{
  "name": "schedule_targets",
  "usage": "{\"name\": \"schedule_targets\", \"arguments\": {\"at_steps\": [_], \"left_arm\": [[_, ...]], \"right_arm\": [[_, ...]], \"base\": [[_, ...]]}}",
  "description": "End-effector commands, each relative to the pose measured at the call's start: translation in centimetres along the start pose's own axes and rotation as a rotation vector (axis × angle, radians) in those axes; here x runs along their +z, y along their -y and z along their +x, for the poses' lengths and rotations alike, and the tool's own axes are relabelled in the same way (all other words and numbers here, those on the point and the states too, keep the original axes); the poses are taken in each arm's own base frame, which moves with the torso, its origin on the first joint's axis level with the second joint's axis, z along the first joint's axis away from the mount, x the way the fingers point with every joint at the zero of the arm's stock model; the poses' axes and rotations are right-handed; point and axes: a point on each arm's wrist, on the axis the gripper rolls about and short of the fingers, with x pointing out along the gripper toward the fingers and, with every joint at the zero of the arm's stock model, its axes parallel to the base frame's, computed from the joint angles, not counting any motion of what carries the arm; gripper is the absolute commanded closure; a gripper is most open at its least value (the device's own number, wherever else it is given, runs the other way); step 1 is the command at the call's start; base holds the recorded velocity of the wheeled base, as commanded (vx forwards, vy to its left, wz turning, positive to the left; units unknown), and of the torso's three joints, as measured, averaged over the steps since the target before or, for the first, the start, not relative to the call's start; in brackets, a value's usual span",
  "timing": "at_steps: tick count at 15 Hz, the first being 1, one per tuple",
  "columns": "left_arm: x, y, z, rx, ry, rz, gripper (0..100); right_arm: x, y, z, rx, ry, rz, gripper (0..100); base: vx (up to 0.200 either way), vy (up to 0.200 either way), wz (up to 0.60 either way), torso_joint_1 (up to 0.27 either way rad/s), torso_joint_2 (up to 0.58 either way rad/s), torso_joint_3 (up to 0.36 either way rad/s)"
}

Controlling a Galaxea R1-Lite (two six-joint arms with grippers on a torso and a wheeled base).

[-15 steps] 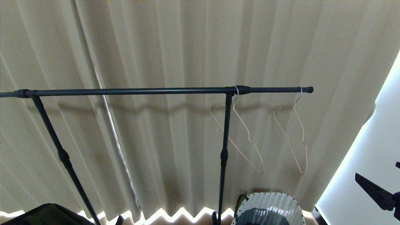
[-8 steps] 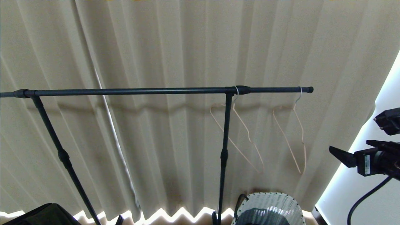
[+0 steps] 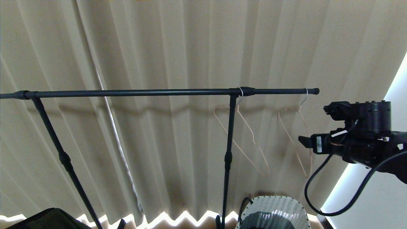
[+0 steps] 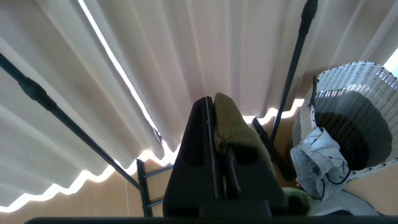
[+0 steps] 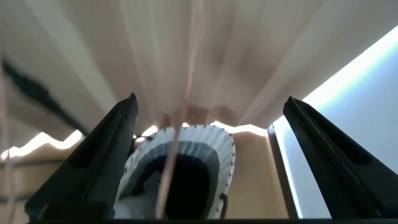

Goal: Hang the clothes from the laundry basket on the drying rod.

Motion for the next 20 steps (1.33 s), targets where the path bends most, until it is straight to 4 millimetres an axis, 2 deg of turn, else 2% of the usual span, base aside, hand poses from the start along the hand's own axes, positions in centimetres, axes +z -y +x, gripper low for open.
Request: {"name": "schedule_targets", "arguments": {"at_steps": [1, 3, 9, 15, 16, 20], "left_arm": [[-0.1, 0.0, 0.0, -0.001, -0.004, 0.000, 100], [0.0, 0.0, 0.0, -0.004, -0.002, 0.000, 100], [0.0, 0.0, 0.0, -0.003, 0.001, 0.000, 100], [0.0, 0.0, -0.1, -0.002, 0.010, 0.001, 100], [0.0, 0.0, -0.1, -0.002, 0.010, 0.001, 100], [0.0, 0.0, -0.1, -0.002, 0.010, 0.001, 100]], "right_arm": [[-0.4, -0.9, 2.9, -0.008, -0.048, -0.010, 0], [-0.4, -1.1, 4.3, -0.018, -0.058, 0.000, 0], [0.0, -0.8, 4.6, -0.052, -0.047, 0.024, 0], [-0.6, -0.4, 5.4, -0.067, -0.074, 0.037, 0], [-0.6, -0.4, 5.4, -0.067, -0.074, 0.037, 100], [-0.5, -0.4, 5.2, -0.067, -0.070, 0.038, 100]], "base": [[0.000, 0.000, 0.00, 0.000, 0.00, 0.000], [0.000, 0.000, 0.00, 0.000, 0.00, 0.000], [0.000, 0.000, 0.00, 0.000, 0.00, 0.000], [0.000, 0.000, 0.00, 0.000, 0.00, 0.000], [0.000, 0.000, 0.00, 0.000, 0.00, 0.000], [0.000, 0.000, 0.00, 0.000, 0.00, 0.000]]}}
